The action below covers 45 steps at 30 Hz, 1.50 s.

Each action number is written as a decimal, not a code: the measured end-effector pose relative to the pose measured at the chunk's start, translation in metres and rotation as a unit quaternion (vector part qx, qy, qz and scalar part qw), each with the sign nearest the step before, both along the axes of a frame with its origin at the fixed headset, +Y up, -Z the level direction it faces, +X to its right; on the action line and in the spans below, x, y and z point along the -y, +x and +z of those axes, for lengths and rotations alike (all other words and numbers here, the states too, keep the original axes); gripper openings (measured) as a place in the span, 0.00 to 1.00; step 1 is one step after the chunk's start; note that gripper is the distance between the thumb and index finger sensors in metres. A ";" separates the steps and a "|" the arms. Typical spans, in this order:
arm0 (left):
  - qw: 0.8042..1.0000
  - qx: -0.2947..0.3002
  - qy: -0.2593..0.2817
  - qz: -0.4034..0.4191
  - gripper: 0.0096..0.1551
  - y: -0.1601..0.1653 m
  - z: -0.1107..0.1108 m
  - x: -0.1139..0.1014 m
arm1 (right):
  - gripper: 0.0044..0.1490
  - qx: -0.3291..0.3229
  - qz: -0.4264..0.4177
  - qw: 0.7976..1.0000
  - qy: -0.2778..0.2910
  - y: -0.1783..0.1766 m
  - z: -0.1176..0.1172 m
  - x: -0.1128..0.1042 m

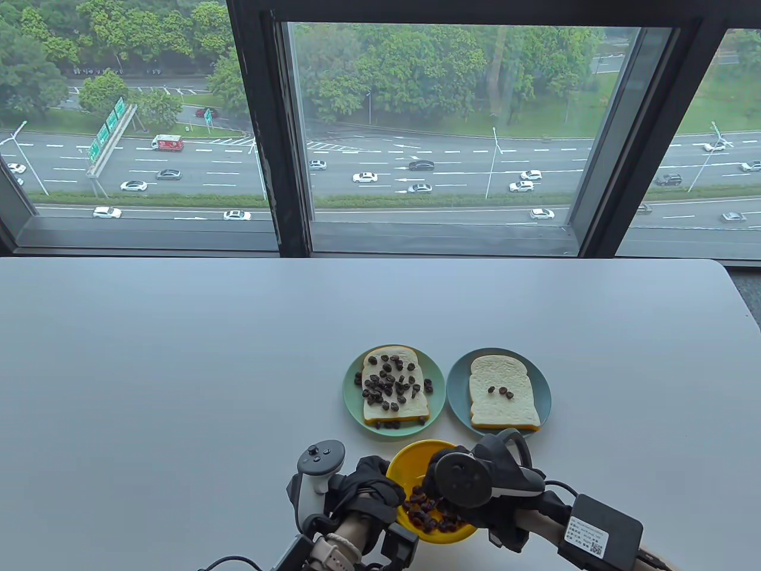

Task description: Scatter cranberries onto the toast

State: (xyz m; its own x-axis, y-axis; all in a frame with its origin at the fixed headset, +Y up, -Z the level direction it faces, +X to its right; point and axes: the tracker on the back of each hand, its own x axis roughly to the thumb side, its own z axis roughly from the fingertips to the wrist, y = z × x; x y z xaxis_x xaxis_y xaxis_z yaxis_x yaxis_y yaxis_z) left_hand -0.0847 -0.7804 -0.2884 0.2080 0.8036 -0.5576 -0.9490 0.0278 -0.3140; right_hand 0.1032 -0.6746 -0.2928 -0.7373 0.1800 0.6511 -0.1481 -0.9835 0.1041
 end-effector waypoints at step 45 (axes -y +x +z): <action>0.999 0.045 -0.006 0.016 0.33 0.005 -0.004 0.005 | 0.30 0.352 0.099 0.928 -0.070 0.099 -0.203 0.053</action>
State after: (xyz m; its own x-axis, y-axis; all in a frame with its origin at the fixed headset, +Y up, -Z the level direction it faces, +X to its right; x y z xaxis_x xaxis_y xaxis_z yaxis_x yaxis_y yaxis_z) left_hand -0.0795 -0.7854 -0.2925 0.2317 0.8046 -0.5468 -0.9171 -0.0067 -0.3986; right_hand 0.2017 -0.7281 -0.4955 -0.9988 0.0420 -0.0251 -0.0458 -0.9829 0.1784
